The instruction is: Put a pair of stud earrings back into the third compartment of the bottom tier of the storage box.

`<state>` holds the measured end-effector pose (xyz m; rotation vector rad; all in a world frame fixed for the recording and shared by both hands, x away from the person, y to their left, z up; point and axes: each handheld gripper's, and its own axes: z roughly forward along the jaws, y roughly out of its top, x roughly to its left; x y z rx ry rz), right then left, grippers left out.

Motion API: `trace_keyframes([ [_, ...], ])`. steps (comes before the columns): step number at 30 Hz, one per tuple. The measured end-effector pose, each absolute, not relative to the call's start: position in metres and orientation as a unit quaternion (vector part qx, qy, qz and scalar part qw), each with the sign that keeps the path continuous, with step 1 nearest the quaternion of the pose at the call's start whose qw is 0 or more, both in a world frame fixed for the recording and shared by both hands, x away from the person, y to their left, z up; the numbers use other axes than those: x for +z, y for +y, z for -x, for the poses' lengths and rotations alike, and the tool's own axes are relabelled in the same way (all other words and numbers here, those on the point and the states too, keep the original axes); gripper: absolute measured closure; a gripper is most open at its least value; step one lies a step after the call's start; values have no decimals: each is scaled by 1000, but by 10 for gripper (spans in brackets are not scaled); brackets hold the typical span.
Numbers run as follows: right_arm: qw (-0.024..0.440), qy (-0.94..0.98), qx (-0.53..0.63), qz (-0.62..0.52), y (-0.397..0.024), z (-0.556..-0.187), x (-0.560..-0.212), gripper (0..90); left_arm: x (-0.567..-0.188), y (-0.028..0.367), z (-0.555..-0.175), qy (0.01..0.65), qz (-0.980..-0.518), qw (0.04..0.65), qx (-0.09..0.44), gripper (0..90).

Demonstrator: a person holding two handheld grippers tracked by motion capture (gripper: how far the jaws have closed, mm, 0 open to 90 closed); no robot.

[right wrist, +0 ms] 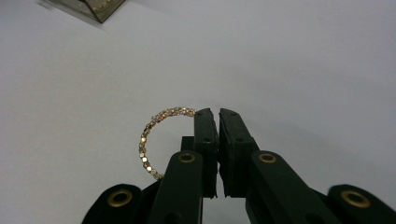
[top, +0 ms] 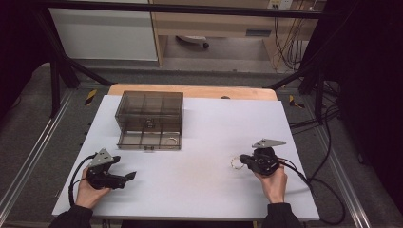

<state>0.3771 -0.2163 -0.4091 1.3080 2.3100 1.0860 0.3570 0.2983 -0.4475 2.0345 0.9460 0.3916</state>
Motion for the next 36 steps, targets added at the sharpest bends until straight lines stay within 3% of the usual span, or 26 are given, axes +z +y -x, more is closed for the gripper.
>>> trace_keyframes([
  [36,118,815,404,-399,-105,-417,-389,869,-448,298,-357,376,-812,420,153,65],
])
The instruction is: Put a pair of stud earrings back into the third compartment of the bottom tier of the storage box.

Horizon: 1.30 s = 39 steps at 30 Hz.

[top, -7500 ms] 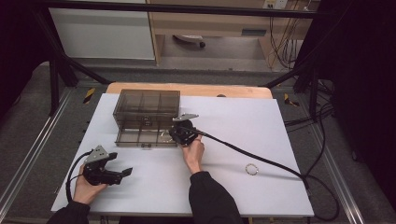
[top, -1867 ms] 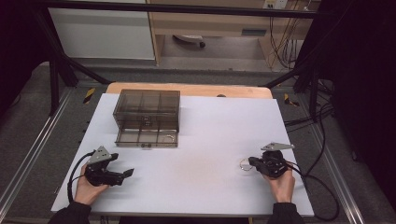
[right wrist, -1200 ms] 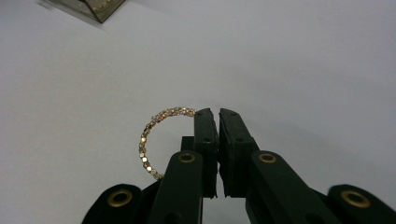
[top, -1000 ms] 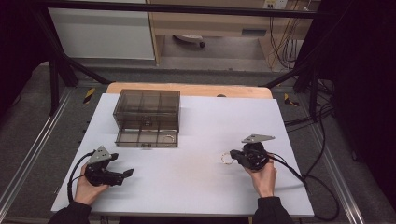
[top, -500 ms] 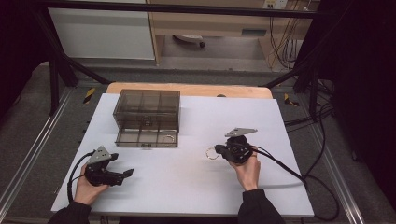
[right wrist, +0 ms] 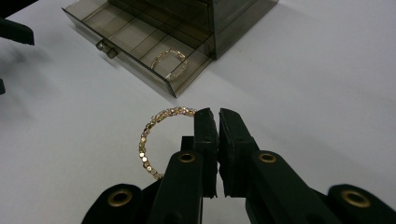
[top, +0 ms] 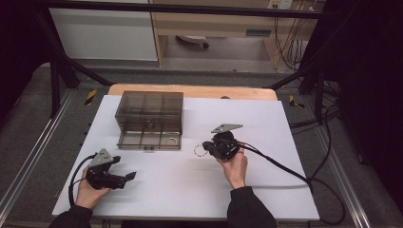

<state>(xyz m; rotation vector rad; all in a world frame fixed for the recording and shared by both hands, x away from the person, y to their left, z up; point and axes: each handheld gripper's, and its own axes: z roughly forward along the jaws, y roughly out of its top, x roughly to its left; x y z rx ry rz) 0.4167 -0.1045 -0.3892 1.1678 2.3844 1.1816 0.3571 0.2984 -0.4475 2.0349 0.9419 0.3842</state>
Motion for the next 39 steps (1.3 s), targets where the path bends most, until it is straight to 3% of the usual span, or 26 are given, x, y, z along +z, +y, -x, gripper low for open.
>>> trace_keyframes([
  [39,121,811,425,-383,-21,-463,-393,869,-448,299,-358,375,-812,421,152,66],
])
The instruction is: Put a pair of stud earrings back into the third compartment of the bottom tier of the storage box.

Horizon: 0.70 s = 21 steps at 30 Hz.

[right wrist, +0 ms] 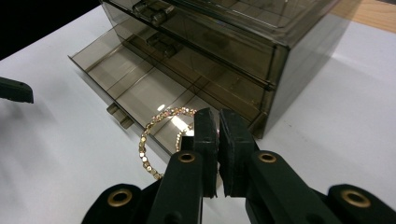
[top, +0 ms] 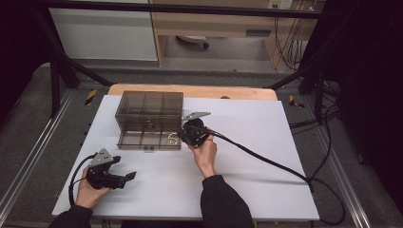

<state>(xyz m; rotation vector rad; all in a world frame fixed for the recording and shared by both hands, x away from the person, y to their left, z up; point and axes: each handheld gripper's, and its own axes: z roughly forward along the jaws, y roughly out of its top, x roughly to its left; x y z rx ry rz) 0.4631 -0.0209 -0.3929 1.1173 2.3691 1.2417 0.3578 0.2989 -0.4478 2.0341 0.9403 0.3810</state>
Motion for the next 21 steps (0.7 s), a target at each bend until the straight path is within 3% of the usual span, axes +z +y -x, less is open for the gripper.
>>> trace_keyframes([
  [21,124,820,407,-384,9,-485,-415,868,-448,299,-358,375,-812,421,151,66],
])
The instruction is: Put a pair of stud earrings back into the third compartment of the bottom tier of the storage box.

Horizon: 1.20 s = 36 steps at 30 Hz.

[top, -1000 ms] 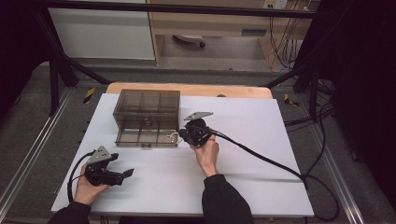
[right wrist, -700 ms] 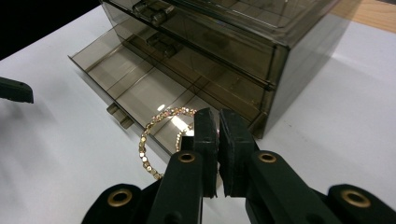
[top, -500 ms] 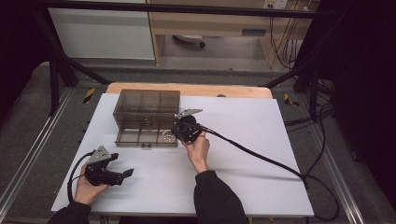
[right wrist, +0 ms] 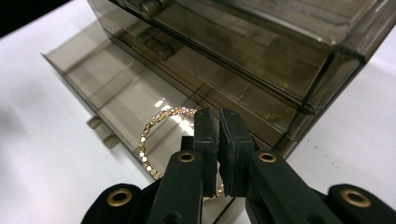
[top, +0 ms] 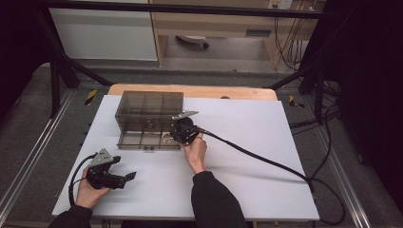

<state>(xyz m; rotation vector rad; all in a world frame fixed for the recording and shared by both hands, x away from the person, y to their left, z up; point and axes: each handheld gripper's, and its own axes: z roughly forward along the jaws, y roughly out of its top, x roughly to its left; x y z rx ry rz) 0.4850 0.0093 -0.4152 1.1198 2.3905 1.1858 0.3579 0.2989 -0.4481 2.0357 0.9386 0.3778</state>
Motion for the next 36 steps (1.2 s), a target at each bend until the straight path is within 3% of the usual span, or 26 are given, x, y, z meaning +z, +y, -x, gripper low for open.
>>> trace_keyframes([
  [21,133,829,387,-380,14,-488,-434,855,-448,299,-358,375,-812,420,151,65],
  [36,143,833,401,-352,3,-470,-404,710,-448,299,-358,374,-813,419,152,65],
])
